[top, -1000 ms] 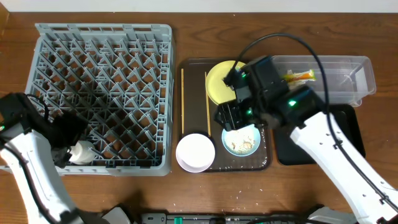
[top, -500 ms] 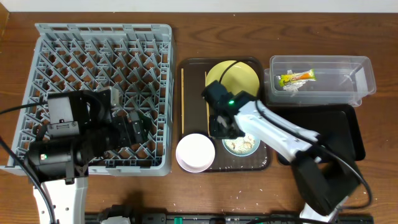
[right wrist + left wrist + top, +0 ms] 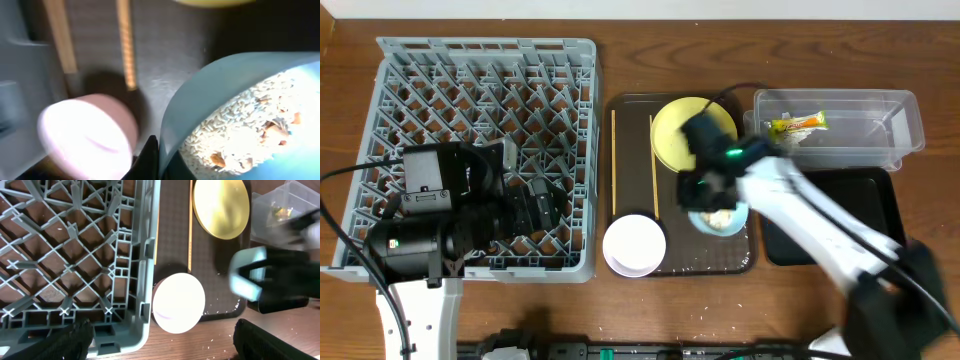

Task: Sort waste into correct bins and load items into the dishwasher
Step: 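Move the blue bowl over the black tray and tip out the rice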

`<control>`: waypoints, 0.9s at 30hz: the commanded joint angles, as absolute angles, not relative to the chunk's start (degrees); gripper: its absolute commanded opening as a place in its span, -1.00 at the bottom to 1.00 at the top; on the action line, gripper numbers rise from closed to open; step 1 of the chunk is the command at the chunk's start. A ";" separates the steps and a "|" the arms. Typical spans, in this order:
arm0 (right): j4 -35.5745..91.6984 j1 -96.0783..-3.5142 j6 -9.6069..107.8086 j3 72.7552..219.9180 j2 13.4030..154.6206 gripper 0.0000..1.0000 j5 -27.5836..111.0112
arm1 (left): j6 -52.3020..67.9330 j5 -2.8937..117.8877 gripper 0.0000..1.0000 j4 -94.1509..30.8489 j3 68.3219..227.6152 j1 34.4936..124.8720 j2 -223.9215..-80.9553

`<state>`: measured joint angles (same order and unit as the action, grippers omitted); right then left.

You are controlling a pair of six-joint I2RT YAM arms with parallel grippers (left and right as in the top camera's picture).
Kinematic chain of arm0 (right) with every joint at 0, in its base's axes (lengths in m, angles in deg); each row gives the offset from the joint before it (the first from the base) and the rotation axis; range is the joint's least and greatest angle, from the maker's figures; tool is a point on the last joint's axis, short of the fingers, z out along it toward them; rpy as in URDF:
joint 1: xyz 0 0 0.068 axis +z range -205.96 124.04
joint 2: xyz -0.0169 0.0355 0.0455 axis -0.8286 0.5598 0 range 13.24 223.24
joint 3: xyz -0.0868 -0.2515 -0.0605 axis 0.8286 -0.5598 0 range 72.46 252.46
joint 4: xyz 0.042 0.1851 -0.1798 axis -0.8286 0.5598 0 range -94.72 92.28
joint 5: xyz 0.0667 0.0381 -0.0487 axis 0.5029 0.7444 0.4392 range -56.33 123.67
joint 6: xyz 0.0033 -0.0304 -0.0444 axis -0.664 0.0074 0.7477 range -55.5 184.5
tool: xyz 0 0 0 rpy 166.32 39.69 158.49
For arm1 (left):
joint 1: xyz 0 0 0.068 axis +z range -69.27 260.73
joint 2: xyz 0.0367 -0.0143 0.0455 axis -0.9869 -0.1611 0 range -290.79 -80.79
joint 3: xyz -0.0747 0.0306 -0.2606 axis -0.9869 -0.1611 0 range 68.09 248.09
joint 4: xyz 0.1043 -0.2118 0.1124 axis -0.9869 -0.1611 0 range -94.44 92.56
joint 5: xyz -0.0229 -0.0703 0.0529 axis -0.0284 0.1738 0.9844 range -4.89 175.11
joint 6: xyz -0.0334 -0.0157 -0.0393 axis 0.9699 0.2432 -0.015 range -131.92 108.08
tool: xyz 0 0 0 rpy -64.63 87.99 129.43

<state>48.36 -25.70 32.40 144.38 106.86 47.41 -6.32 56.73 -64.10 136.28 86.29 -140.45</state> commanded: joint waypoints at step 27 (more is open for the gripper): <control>33.38 -85.98 83.04 113.15 96.00 -0.98 119.58 | -7.65 60.32 0.82 -64.25 136.78 86.12 -140.69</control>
